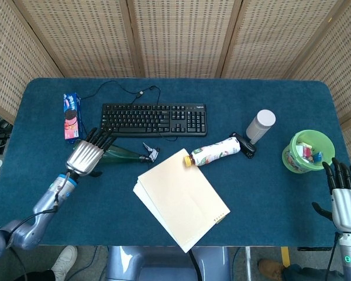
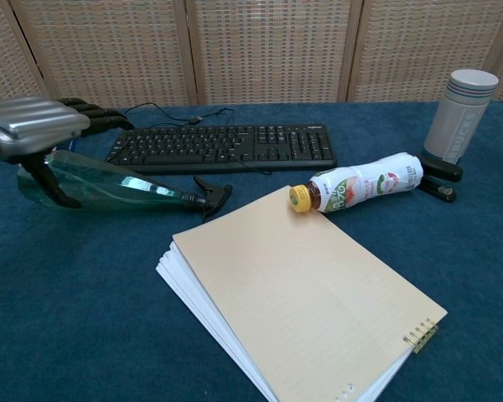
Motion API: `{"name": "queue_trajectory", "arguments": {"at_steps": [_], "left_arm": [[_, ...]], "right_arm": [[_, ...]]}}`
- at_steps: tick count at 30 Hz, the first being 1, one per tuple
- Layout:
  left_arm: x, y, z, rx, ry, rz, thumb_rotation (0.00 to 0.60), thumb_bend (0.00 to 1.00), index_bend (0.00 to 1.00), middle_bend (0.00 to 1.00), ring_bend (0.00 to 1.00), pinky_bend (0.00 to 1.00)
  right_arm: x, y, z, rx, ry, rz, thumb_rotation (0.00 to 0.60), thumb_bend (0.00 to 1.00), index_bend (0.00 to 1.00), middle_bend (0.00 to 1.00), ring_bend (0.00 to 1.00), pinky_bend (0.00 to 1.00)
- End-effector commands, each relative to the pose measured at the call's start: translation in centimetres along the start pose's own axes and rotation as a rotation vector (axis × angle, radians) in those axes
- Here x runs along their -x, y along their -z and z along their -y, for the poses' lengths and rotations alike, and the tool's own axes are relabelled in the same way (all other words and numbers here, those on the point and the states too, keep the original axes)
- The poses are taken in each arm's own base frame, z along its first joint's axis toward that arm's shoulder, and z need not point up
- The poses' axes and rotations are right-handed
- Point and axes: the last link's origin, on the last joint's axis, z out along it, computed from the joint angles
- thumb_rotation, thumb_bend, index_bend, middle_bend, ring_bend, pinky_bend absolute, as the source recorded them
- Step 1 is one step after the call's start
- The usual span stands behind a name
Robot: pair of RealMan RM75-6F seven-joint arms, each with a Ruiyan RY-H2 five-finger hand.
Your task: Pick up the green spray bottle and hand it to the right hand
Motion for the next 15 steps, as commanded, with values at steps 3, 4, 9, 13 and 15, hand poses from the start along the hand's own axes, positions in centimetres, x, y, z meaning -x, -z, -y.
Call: {"name": "queue_trajectory", "arguments": {"at_steps": [3, 4, 9, 13, 15], "left_arm": [[0.9, -3.4, -2.4, 0.021, -0.049, 0.001, 0.6, 0.0, 0.0, 0.0, 0.0, 0.0], [1.0, -3.7, -2.6, 0.021, -0.049, -0.004, 0.6, 0.0, 0.01, 0.0, 0.0, 0.0], [1.4, -5.1, -3.6, 0.031, -0.06, -0.012, 0.6, 0.0, 0.05, 0.0, 0.03, 0.01], [1.8, -5.7, -3.7, 0.027, -0.099, 0.005, 0.6, 0.0, 0.07, 0.04, 0.09, 0.07], [1.9, -5.8, -3.5, 0.017, -0.122, 0.004, 0.6, 0.0, 0.1, 0.06, 0.12, 0.11]], "right_arm": [[0.3, -0.1, 0.0, 0.005, -0.001, 0.008, 0.6, 0.0, 0.0, 0.0, 0.0, 0.0], [0.3, -0.1, 0.0, 0.005, 0.002, 0.01, 0.6, 0.0, 0.0, 0.0, 0.0, 0.0], [0.5, -0.2, 0.0, 0.009, 0.006, 0.016, 0.6, 0.0, 0.0, 0.0, 0.0, 0.0], [0.6, -0.4, -0.3, 0.018, 0.001, 0.018, 0.6, 0.0, 0.0, 0.0, 0.0, 0.0], [0.5, -0.4, -0.4, 0.021, -0.003, 0.016, 0.6, 0.0, 0.0, 0.0, 0.0, 0.0]]}}
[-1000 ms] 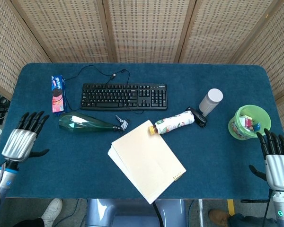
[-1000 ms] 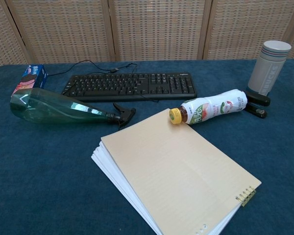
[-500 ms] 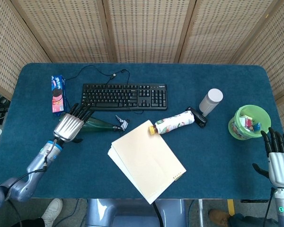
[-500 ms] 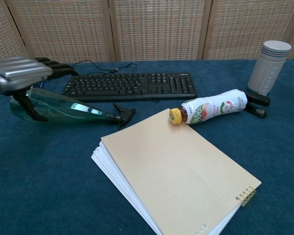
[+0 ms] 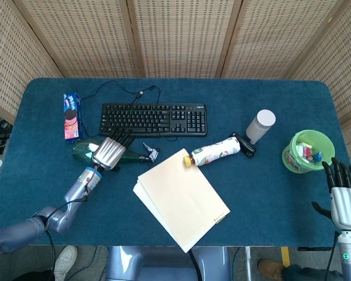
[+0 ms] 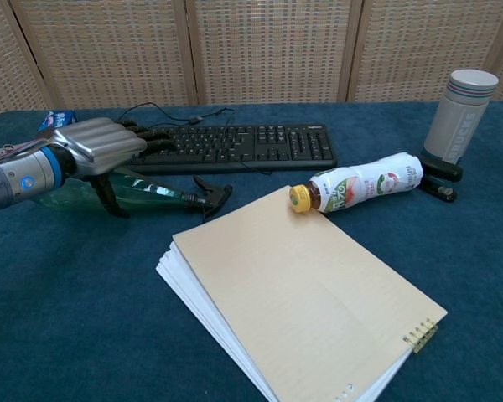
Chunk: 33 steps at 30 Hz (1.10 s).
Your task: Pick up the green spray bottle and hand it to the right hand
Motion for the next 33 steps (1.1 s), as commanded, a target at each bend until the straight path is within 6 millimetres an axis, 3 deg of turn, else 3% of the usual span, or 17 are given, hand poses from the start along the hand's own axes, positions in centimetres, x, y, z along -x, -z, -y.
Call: {"name": "queue_trajectory", "arguments": {"at_steps": [1, 10, 13, 15, 18, 22, 25, 26, 33], "left_arm": [[0.3, -0.3, 0.1, -0.01, -0.031, 0.004, 0.6, 0.0, 0.12, 0.07, 0.14, 0.13], [1.6, -0.4, 0.7, -0.057, -0.018, 0.026, 0.6, 0.0, 0.23, 0.16, 0.26, 0.31], [1.5, -0.5, 0.6, -0.065, 0.015, 0.008, 0.6, 0.0, 0.37, 0.3, 0.36, 0.45], [1.1, -0.4, 0.8, -0.074, 0.028, -0.029, 0.6, 0.05, 0.53, 0.43, 0.46, 0.54], [0.7, -0.1, 1.5, -0.082, 0.049, -0.062, 0.6, 0.14, 0.61, 0.5, 0.51, 0.58], [-0.4, 0.8, 2.8, -0.094, 0.152, -0.107, 0.6, 0.15, 0.63, 0.51, 0.51, 0.58], [-1.5, 1.5, 3.3, -0.092, 0.276, -0.14, 0.6, 0.15, 0.63, 0.51, 0.51, 0.58], [-2.7, 2.1, 3.7, -0.101, 0.449, -0.187, 0.6, 0.15, 0.63, 0.51, 0.51, 0.58], [-7.1, 4.2, 4.5, -0.023, 1.059, -0.328, 0.6, 0.12, 0.63, 0.51, 0.51, 0.58]], "right_arm": [[-0.1, 0.0, -0.1, 0.003, -0.003, -0.002, 0.6, 0.0, 0.0, 0.0, 0.0, 0.0], [-0.3, 0.1, -0.2, 0.002, -0.019, -0.007, 0.6, 0.0, 0.0, 0.0, 0.0, 0.0], [-0.4, 0.0, -0.3, 0.002, -0.023, -0.009, 0.6, 0.0, 0.0, 0.0, 0.0, 0.0], [-0.4, 0.1, -0.3, 0.001, -0.024, -0.008, 0.6, 0.0, 0.0, 0.0, 0.0, 0.0], [-0.4, 0.1, -0.2, -0.001, -0.027, -0.006, 0.6, 0.0, 0.0, 0.0, 0.0, 0.0], [-0.4, 0.2, -0.1, -0.005, -0.037, 0.0, 0.6, 0.0, 0.0, 0.0, 0.0, 0.0], [-0.3, 0.2, 0.0, -0.008, -0.051, 0.008, 0.6, 0.0, 0.0, 0.0, 0.0, 0.0], [-0.3, 0.2, 0.1, -0.008, -0.081, 0.018, 0.6, 0.0, 0.0, 0.0, 0.0, 0.0], [-0.6, -0.8, 1.0, -0.033, -0.265, 0.096, 0.6, 0.0, 0.0, 0.0, 0.0, 0.0]]}}
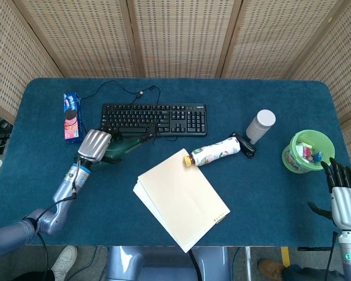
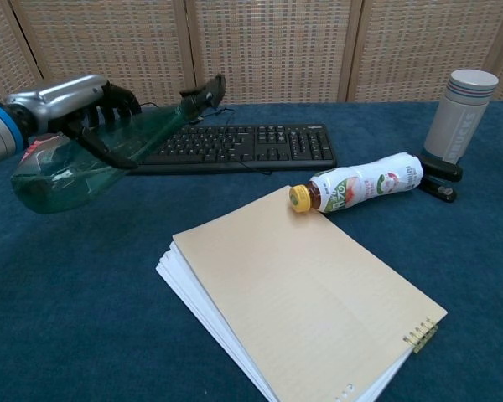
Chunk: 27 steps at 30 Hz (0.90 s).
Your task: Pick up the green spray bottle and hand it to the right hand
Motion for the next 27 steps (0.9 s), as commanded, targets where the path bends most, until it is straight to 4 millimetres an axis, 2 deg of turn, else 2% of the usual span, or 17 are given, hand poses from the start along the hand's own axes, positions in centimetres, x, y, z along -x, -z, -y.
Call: {"name": "queue_trajectory", "arguments": {"at_steps": [1, 3, 8, 10, 18, 27], "left_arm": [[-4.5, 1.1, -1.8, 0.046, 0.527, -0.107, 0.6, 0.11, 0.63, 0.51, 0.51, 0.58], [-5.0, 1.1, -2.8, 0.069, 0.671, -0.116, 0.6, 0.11, 0.63, 0.51, 0.51, 0.58], [-5.2, 0.9, -4.9, 0.099, 0.86, -0.121, 0.6, 0.1, 0.63, 0.51, 0.51, 0.58], [-5.2, 0.5, -6.8, 0.126, 0.959, -0.106, 0.6, 0.1, 0.63, 0.51, 0.51, 0.58], [-5.2, -0.3, -11.6, 0.2, 1.027, -0.115, 0.6, 0.08, 0.62, 0.51, 0.51, 0.58], [-4.9, -2.0, -15.3, 0.234, 1.044, -0.136, 0.6, 0.06, 0.62, 0.51, 0.51, 0.58]], "right_arm": [[-0.2, -0.9, 0.8, -0.02, -0.147, 0.075, 0.6, 0.0, 0.0, 0.0, 0.0, 0.0], [-0.6, -1.5, 1.3, -0.032, -0.235, 0.12, 0.6, 0.0, 0.0, 0.0, 0.0, 0.0], [-1.2, -2.7, 2.3, -0.06, -0.372, 0.197, 0.6, 0.0, 0.0, 0.0, 0.0, 0.0], [-1.6, -3.7, 3.7, -0.079, -0.489, 0.266, 0.6, 0.0, 0.0, 0.0, 0.0, 0.0], [-2.1, -6.5, 7.3, -0.113, -0.672, 0.461, 0.6, 0.0, 0.0, 0.0, 0.0, 0.0], [-2.0, -9.1, 12.2, -0.137, -0.93, 0.606, 0.6, 0.0, 0.0, 0.0, 0.0, 0.0]]}}
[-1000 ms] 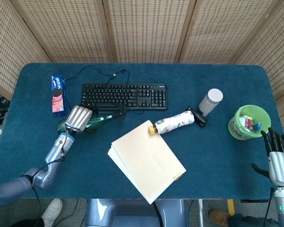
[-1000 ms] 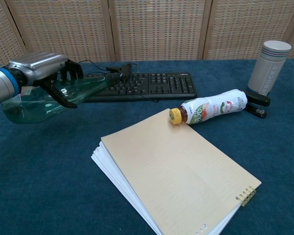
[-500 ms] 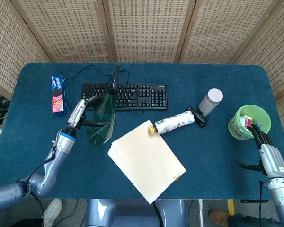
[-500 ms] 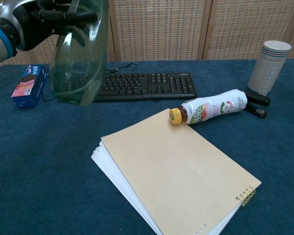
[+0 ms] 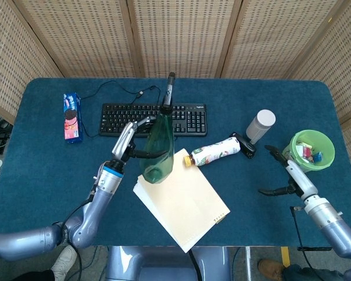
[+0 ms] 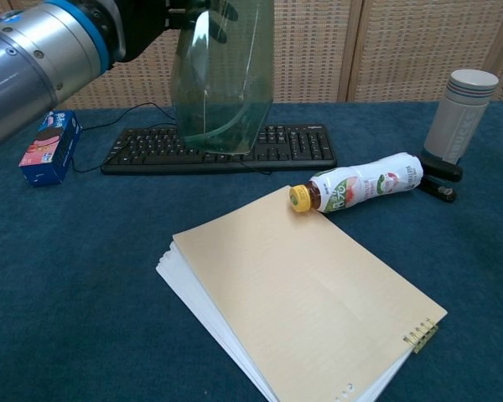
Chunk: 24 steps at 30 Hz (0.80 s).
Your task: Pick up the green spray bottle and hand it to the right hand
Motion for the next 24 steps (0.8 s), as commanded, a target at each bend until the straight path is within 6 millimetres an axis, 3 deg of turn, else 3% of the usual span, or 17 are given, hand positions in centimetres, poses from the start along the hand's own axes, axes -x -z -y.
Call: {"name": "queue_trajectory", "arguments": {"at_steps": [1, 11, 24], "left_arm": [[1.0, -0.9, -0.3, 0.009, 0.009, -0.011, 0.6, 0.06, 0.62, 0.51, 0.51, 0.58], [3.8, -2.1, -0.6, 0.034, 0.006, -0.007, 0.6, 0.06, 0.62, 0.51, 0.51, 0.58], [5.3, -2.4, -0.3, 0.048, 0.011, -0.019, 0.6, 0.06, 0.62, 0.51, 0.51, 0.58]], "right_arm": [[1.4, -1.8, 2.3, -0.027, -0.133, 0.08, 0.6, 0.0, 0.0, 0.0, 0.0, 0.0], [4.7, -5.3, 4.7, -0.027, -0.189, 0.221, 0.6, 0.0, 0.0, 0.0, 0.0, 0.0], [8.2, -7.3, 5.0, -0.021, -0.16, 0.235, 0.6, 0.0, 0.0, 0.0, 0.0, 0.0]]}}
